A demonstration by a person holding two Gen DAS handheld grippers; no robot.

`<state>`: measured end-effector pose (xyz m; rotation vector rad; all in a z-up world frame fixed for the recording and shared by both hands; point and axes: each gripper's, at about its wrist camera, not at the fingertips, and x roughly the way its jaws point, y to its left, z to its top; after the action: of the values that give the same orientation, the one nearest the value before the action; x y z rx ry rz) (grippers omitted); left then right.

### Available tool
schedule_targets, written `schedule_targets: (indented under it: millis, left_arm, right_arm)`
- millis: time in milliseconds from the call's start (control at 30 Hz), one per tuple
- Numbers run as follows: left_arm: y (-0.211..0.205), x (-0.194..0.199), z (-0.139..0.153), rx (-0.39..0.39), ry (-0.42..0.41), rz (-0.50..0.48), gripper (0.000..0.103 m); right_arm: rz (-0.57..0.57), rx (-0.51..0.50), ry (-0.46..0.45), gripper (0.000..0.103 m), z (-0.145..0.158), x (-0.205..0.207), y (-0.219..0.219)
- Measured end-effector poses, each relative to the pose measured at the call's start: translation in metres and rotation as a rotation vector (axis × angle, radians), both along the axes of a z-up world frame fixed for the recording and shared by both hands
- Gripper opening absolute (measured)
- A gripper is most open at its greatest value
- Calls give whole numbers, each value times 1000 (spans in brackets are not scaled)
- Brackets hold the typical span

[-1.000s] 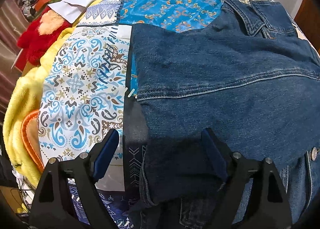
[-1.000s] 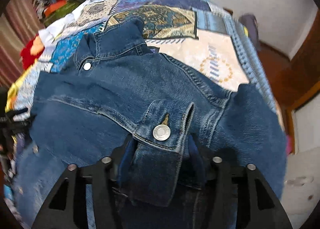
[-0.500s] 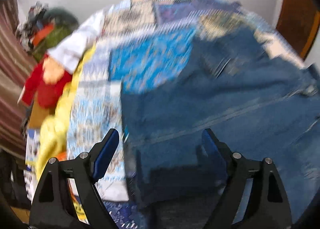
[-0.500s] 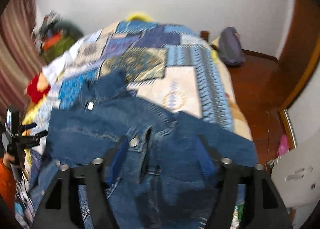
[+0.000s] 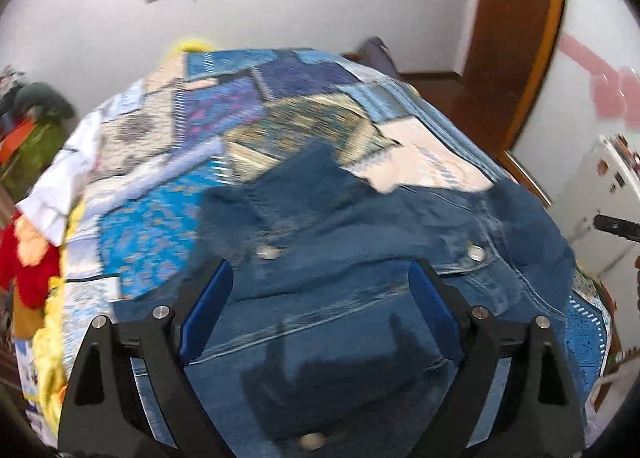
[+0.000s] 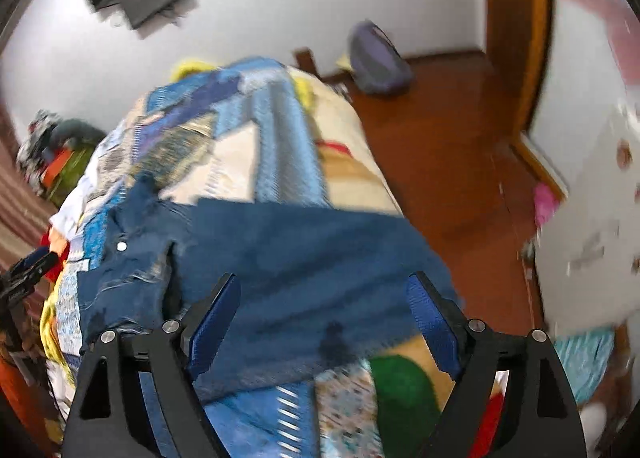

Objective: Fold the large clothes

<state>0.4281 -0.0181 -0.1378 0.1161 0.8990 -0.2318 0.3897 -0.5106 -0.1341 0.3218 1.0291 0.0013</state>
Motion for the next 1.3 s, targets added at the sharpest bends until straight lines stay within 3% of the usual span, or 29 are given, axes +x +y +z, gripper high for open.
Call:
schedule_targets:
  millis: [233, 400, 533, 633, 767, 900, 1100, 1167, 1300]
  left_arm:
    - [-50, 16, -50, -24, 159, -69, 90]
    - [-67, 20, -77, -9, 218, -77, 90]
    - [-70, 21, -92, -14, 245, -69, 90]
    - [-66, 23, -92, -36, 250, -59, 90]
    - [-60, 24, -90, -40, 249, -35, 90]
    - [-52, 18, -78, -43, 222, -22, 90]
    - [-30, 3, -45, -53, 131, 9, 90]
    - [-19, -3, -33, -58, 95, 24, 90]
    - [8, -19, -5, -69, 17, 61, 90]
  right_arm:
    - [-113, 177, 150, 84, -69, -5, -43]
    - [-166, 344, 208, 81, -104, -1, -56]
    - [-188, 349, 183, 67, -113, 9, -55]
    - [-201, 370, 159, 44, -110, 19, -53]
    - [-202, 327, 93, 21, -87, 27, -49]
    - [-165, 294, -20, 16, -42, 29, -38]
    - [-14, 278, -259, 13, 62, 26, 4]
    - [64, 272, -324, 13, 95, 26, 32]
    - [208, 289, -382, 13, 128, 31, 99]
